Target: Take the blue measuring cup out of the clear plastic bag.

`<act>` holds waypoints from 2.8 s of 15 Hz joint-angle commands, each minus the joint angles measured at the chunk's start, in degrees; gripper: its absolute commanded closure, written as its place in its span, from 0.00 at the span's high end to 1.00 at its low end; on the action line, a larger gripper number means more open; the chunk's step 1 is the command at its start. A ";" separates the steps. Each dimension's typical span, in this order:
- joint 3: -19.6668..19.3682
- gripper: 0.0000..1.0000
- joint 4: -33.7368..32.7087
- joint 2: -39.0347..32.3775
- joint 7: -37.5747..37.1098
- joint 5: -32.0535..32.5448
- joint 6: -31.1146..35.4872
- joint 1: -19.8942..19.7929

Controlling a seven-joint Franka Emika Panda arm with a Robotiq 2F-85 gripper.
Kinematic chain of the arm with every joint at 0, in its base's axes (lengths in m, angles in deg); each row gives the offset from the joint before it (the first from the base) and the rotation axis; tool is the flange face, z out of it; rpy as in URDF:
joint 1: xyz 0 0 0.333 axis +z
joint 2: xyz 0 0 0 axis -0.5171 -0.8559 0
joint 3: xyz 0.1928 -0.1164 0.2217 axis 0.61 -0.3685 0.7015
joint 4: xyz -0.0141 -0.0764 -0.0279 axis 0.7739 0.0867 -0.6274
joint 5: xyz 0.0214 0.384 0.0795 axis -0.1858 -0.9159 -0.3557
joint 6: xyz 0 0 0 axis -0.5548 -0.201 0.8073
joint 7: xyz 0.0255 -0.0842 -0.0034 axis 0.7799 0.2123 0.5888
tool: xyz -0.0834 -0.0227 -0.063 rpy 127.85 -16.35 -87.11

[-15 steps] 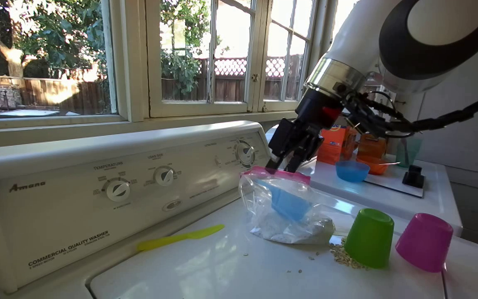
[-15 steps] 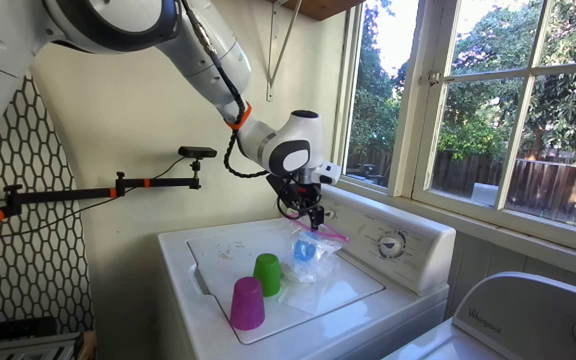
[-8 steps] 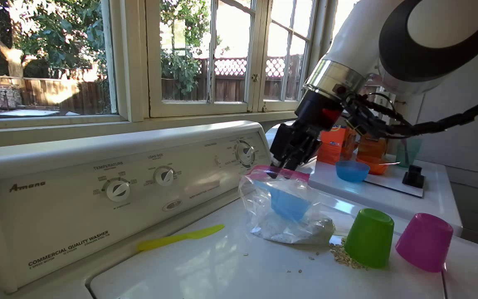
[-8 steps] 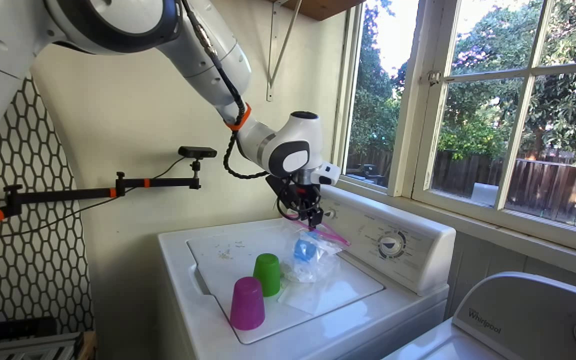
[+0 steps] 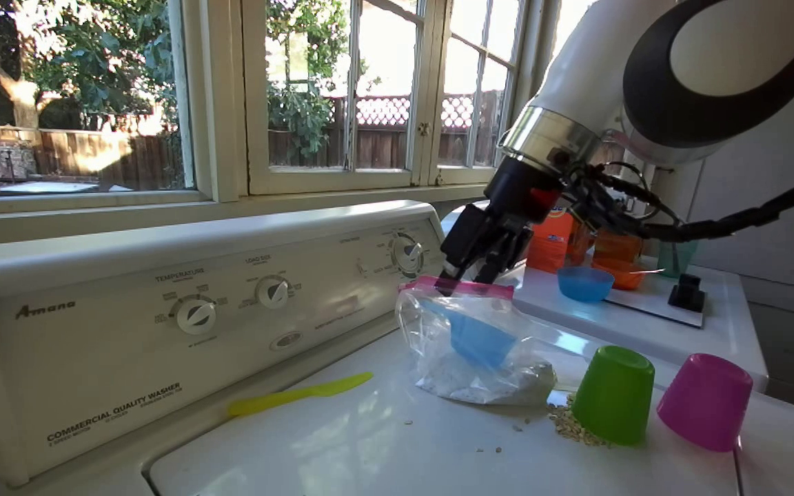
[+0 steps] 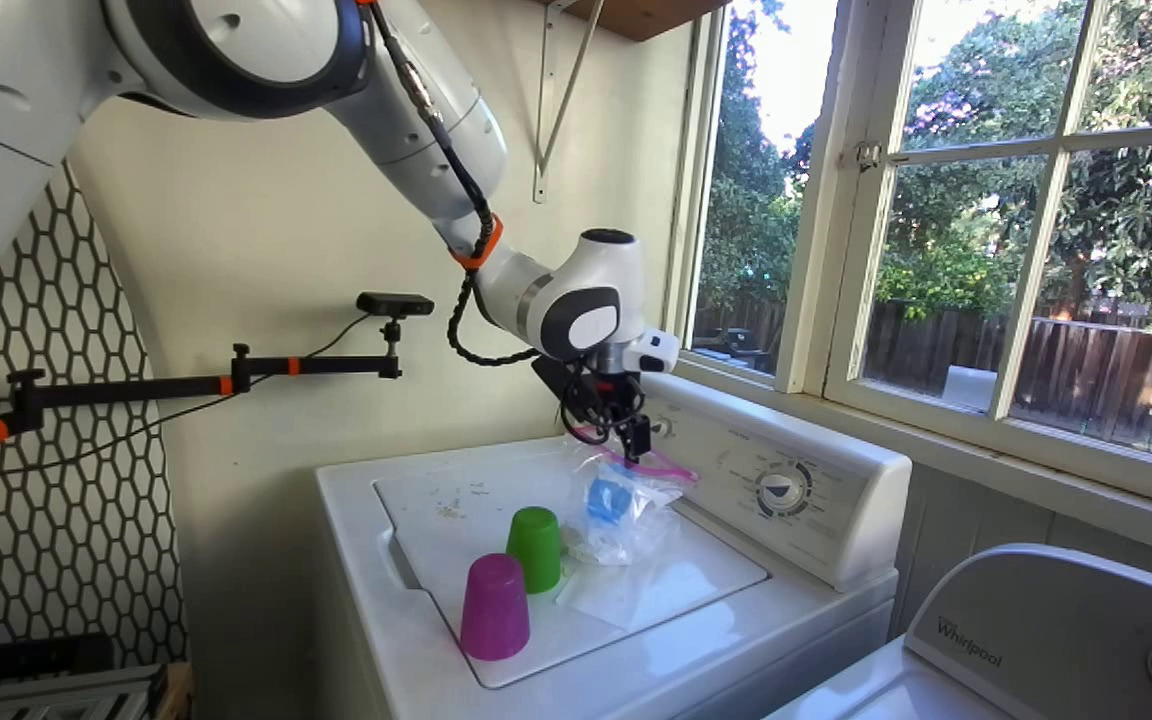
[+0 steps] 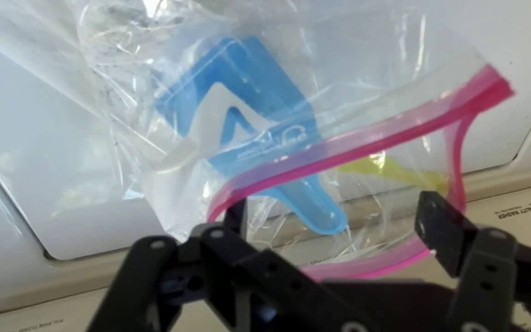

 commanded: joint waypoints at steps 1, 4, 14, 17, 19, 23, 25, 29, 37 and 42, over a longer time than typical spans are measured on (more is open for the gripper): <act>-1.16 0.90 -1.11 -1.84 0.30 3.32 3.10 1.33; -2.04 0.97 -0.99 -2.53 0.15 5.80 5.91 2.23; -2.24 0.90 -1.18 -4.26 3.52 8.05 6.15 2.87; -2.43 0.87 -1.22 -4.64 3.78 8.63 6.12 3.00; -2.61 0.85 -1.23 -4.85 3.92 9.04 6.04 3.11; -2.89 0.51 -1.19 -5.00 4.23 9.36 6.09 3.24; -3.03 0.33 -1.12 -4.89 4.16 9.44 6.23 3.24; -3.33 0.04 -1.00 -4.79 4.00 9.71 6.35 3.24; -3.80 0.03 1.10 -2.07 2.73 8.11 9.40 1.65; -4.98 0.03 3.76 0.79 -0.48 6.81 12.53 0.51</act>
